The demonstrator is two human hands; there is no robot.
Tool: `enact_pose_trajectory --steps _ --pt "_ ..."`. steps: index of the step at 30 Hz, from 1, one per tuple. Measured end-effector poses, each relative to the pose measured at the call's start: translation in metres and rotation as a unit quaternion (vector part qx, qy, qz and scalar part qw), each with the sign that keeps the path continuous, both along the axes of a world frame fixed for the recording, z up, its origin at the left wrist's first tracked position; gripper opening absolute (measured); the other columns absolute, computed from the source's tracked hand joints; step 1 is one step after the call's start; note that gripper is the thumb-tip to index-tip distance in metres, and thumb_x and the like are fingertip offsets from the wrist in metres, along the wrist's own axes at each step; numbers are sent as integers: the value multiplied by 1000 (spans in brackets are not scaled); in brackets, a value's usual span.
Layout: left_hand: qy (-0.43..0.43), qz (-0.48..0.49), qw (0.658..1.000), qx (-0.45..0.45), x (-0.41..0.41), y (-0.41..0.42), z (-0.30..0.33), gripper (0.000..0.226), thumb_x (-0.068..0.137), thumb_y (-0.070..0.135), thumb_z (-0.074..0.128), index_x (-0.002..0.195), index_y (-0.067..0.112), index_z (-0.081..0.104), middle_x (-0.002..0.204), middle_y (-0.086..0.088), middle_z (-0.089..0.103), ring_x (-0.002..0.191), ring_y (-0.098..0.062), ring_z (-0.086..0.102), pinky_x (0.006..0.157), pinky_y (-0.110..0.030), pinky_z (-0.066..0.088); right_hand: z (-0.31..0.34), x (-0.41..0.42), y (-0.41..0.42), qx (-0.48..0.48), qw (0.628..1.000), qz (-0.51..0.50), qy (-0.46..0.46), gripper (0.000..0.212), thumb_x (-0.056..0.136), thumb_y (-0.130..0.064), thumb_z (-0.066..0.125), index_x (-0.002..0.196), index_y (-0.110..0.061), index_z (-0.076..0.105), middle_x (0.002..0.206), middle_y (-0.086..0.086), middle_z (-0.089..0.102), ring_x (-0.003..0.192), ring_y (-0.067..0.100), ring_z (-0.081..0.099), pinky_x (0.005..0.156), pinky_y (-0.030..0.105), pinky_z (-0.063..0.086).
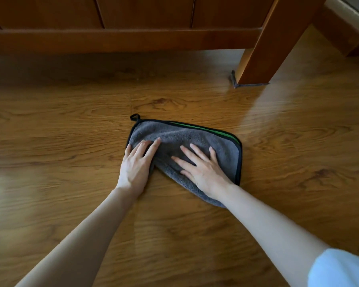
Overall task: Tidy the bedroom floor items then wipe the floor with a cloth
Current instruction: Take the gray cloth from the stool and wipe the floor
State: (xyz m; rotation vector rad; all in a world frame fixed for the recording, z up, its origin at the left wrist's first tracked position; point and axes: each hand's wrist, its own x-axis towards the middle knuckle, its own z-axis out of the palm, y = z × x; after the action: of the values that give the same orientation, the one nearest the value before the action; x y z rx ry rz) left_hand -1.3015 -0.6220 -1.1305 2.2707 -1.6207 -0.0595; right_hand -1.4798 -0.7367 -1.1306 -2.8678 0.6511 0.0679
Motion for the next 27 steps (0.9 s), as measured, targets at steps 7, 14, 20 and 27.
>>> enact_pose_trajectory --steps 7,14,20,27 --pt "-28 31 999 -19 29 -60 -6 46 85 -3 53 131 3 50 121 -18 57 114 -38 54 102 -54 35 -1 48 -44 -13 998 -49 -28 43 101 -33 30 145 -35 30 157 -1 17 145 23 8 108 61 5" --pt "-52 78 996 0 50 -101 -7 47 96 8 35 143 12 35 139 -12 43 130 -32 38 112 -43 21 -1 81 -82 -17 997 -63 -43 43 102 -34 27 144 -35 30 156 -3 18 144 20 9 108 58 6" --pt "-80 97 991 40 59 -125 0 46 95 10 38 141 15 36 136 -14 42 122 -36 43 102 -43 32 1 97 -99 -5 997 -75 -19 43 102 -37 22 145 -36 26 157 -5 13 145 19 5 109 59 4" --pt "-89 79 987 107 60 -129 17 46 89 -1 46 133 11 40 130 -17 40 113 -37 48 90 -43 43 12 104 -93 25 995 -100 7 40 102 -29 26 142 -32 29 156 -2 14 144 22 5 109 62 6"
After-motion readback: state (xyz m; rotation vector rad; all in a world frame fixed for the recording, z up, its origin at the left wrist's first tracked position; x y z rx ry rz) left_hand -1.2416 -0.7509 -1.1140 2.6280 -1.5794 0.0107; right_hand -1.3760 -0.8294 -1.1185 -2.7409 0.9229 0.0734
